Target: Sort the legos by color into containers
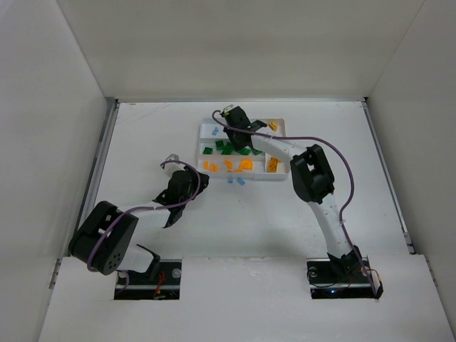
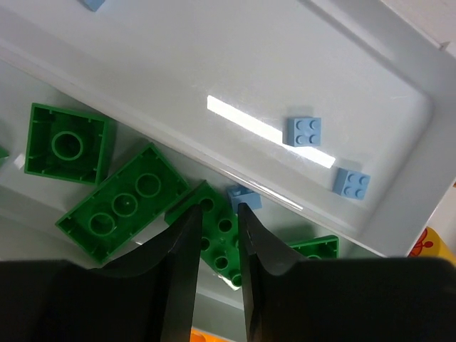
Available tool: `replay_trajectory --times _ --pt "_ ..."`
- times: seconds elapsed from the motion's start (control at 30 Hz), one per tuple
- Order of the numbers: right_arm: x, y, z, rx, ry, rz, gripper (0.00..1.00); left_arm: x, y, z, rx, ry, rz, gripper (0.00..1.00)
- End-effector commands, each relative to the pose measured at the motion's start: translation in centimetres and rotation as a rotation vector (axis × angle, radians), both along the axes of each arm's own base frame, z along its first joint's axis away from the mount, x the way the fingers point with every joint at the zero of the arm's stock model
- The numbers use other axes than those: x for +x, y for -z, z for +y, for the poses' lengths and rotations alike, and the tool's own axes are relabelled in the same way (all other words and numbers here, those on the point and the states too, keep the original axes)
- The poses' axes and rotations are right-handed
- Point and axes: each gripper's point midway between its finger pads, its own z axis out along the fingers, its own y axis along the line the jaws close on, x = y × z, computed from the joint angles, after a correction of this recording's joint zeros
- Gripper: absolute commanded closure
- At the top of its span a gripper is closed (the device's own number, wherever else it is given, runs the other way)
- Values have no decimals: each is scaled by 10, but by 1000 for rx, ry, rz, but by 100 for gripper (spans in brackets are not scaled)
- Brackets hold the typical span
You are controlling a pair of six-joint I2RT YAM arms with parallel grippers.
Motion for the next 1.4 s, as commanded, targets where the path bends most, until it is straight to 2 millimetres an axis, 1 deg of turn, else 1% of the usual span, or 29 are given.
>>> replay_trajectory --times 0.0,0.13,0.27,0.4,0.5,0.67,0.77,0.83,0.97,1.1,1.23,1.37 --pt "11 -15 -7 13 55 -77 69 6 -17 -6 -21 8 -62 67" --pt "10 -28 -6 55 71 -123 70 5 -17 -8 -22 14 -63 67" --pt "10 -35 -7 98 94 -144 70 5 -16 -8 -22 13 -60 67" --pt "12 -25 -8 103 113 -129 69 5 -16 -9 -22 14 -58 67" --pt "14 -26 -8 110 128 -138 69 5 -16 -10 -22 17 -58 67" --pt "10 -47 -7 171 138 -184 69 5 -15 -11 -21 20 -54 67" --pt "6 -59 -9 205 148 -207 66 5 -15 -11 -23 20 -55 67" --pt "2 -63 -8 230 154 -211 63 5 -15 -12 -22 21 -53 67" --pt "2 -59 -13 268 191 -202 61 5 -16 -13 -24 23 -56 67" --pt "6 -46 -12 263 206 -188 58 5 -16 -13 -23 24 -58 67" --pt "15 -36 -16 261 230 -177 58 5 -17 -13 -23 24 -61 67" --pt "18 -33 -17 250 234 -171 58 5 -16 -12 -22 23 -60 67"
